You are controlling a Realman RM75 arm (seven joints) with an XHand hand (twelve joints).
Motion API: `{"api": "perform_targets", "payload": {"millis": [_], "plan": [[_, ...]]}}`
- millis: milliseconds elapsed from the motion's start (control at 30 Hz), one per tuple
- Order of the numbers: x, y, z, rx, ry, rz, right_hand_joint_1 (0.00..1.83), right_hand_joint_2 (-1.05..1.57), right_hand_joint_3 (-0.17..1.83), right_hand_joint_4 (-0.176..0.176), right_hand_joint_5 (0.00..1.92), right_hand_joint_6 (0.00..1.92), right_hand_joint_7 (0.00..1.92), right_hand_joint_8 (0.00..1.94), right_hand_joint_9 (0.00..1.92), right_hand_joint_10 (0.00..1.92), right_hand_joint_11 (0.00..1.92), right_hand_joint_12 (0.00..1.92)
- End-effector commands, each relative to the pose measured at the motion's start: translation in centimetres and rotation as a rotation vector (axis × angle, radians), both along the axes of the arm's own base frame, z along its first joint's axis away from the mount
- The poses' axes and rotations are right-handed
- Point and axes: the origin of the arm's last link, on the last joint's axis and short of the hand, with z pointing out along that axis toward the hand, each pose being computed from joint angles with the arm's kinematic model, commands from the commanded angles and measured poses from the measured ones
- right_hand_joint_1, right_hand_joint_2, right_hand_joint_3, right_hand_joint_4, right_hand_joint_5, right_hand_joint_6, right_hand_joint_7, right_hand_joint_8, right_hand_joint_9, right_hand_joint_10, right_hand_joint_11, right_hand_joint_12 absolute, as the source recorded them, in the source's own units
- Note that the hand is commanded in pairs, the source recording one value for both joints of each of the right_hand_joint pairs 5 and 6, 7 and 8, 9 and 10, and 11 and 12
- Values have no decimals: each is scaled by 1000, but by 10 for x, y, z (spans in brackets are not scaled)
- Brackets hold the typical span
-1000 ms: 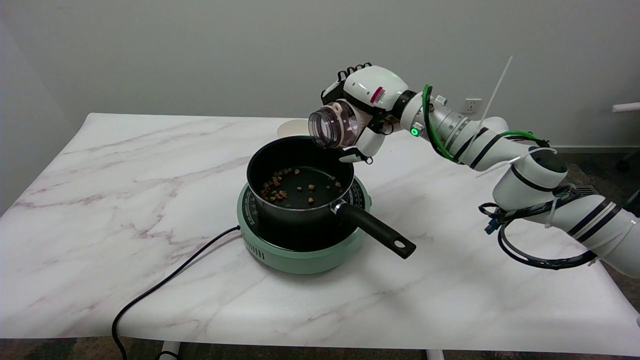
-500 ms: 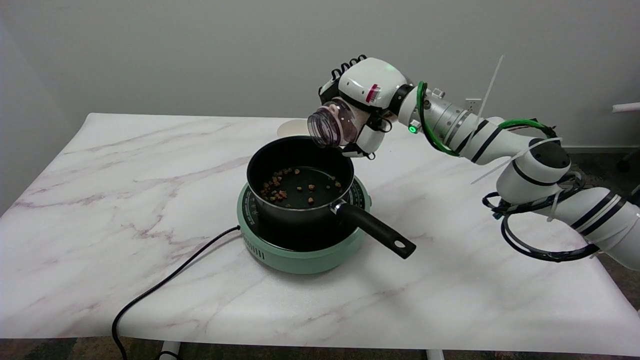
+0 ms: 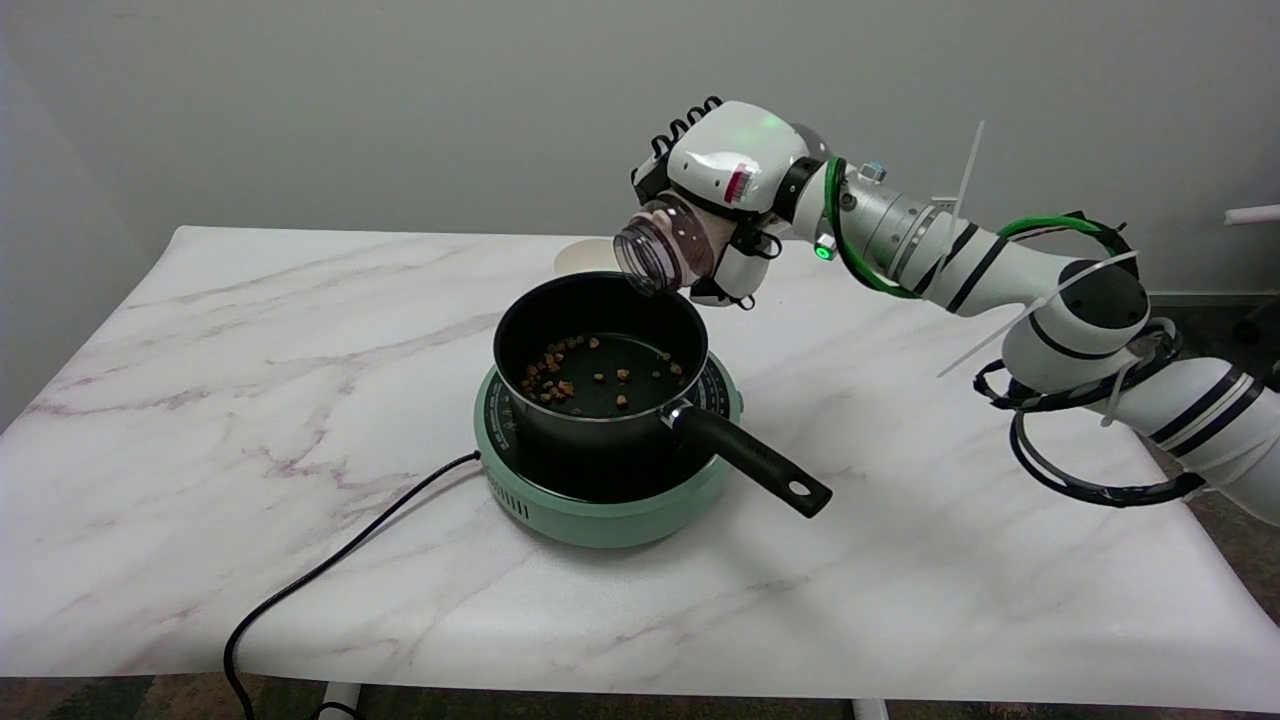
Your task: Pour the contents of the bottle into the soup pot.
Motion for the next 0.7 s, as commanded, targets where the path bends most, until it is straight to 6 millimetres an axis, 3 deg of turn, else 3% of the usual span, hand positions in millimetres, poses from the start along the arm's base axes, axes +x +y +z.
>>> {"api": "perform_targets", "payload": {"millis": [33,167,367,700], "plan": [[12,3,-7,25,81,44,1452,1229,848,0,1920,1920,1920,1920,1447,1447,1254,1254],[18,4,-7,26,107,69,1441,1226,877,0,1920,1920,1920,1920,1453,1453,1266,1266],[22,4,-8,28,176,102,1333,1379,699,0,1920,1920,1920,1920,1484,1484,1261,1261],[28,7,-14,40,220,143,1295,1418,650,0,1920,1920,1920,1920,1485,1485,1257,1257]]}}
